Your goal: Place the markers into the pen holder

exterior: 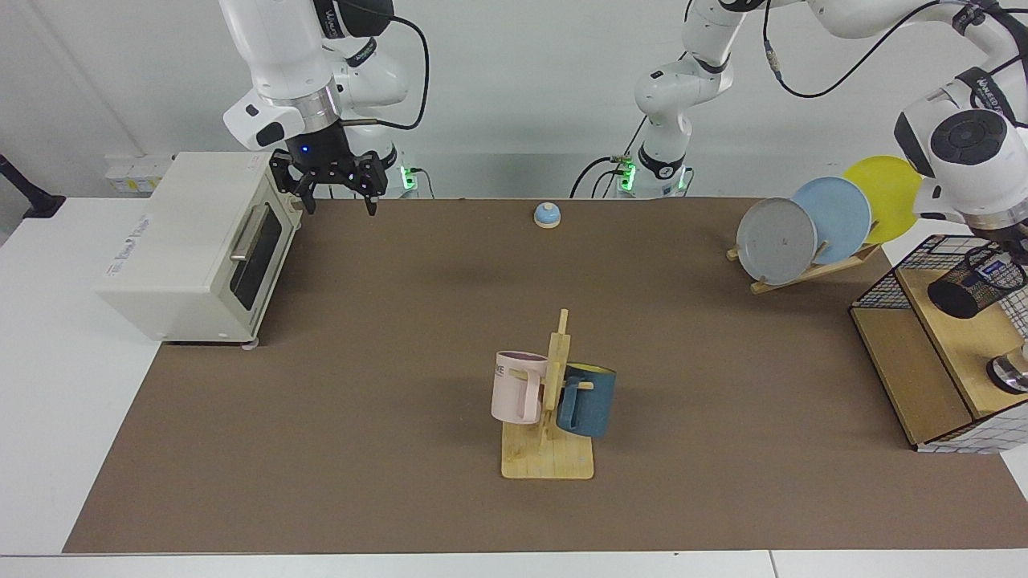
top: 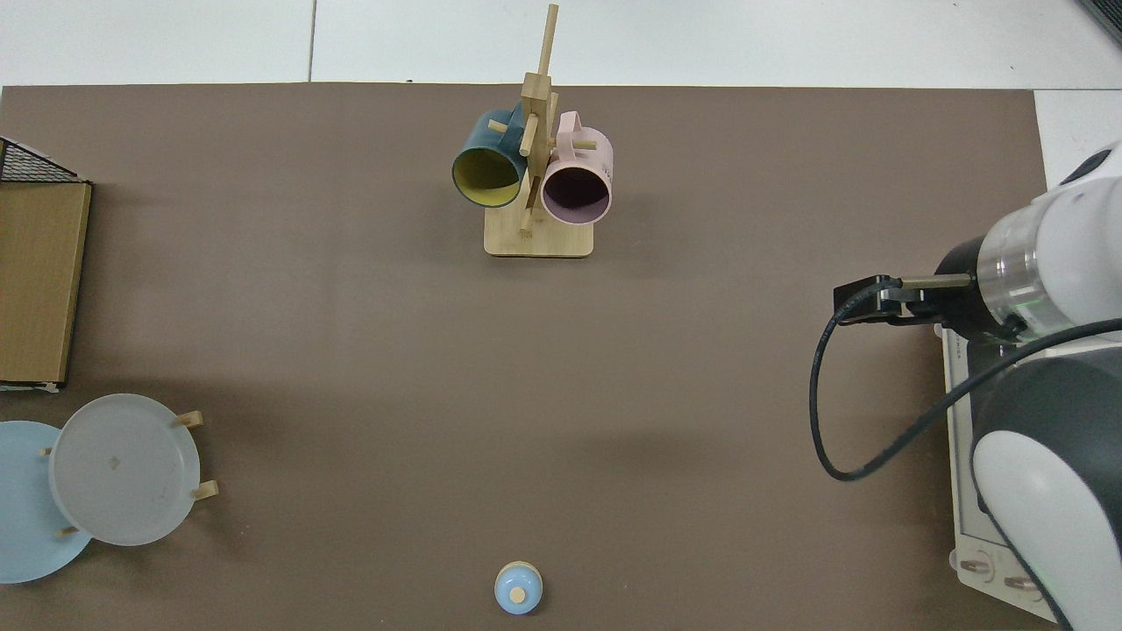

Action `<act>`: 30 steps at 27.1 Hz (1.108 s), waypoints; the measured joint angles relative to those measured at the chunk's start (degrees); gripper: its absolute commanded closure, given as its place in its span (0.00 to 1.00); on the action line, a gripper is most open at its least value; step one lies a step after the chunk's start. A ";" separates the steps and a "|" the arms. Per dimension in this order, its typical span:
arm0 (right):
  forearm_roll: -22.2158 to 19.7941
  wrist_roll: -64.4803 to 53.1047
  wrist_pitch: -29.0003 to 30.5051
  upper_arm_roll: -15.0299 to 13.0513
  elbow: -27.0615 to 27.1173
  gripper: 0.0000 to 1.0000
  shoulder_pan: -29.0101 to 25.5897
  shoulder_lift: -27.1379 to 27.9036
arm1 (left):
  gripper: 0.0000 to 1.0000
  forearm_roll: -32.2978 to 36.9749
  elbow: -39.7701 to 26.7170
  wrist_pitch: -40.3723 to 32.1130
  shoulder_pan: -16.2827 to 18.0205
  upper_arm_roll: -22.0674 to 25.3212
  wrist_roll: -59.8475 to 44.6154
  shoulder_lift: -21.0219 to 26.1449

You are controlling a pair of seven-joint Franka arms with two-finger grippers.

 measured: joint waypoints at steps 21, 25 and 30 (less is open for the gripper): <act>0.00 0.00 0.00 0.00 0.00 0.01 0.00 0.00 | 0.88 -1.94 -1.43 0.86 0.64 -0.15 0.00 0.00; 0.00 0.00 0.00 0.00 0.00 0.01 0.00 0.00 | 0.38 -2.02 -1.45 0.88 0.64 -0.16 0.12 0.00; 0.00 0.00 0.00 0.00 0.00 0.01 0.00 0.00 | 0.10 -2.04 -1.46 0.89 0.64 -0.19 0.46 0.00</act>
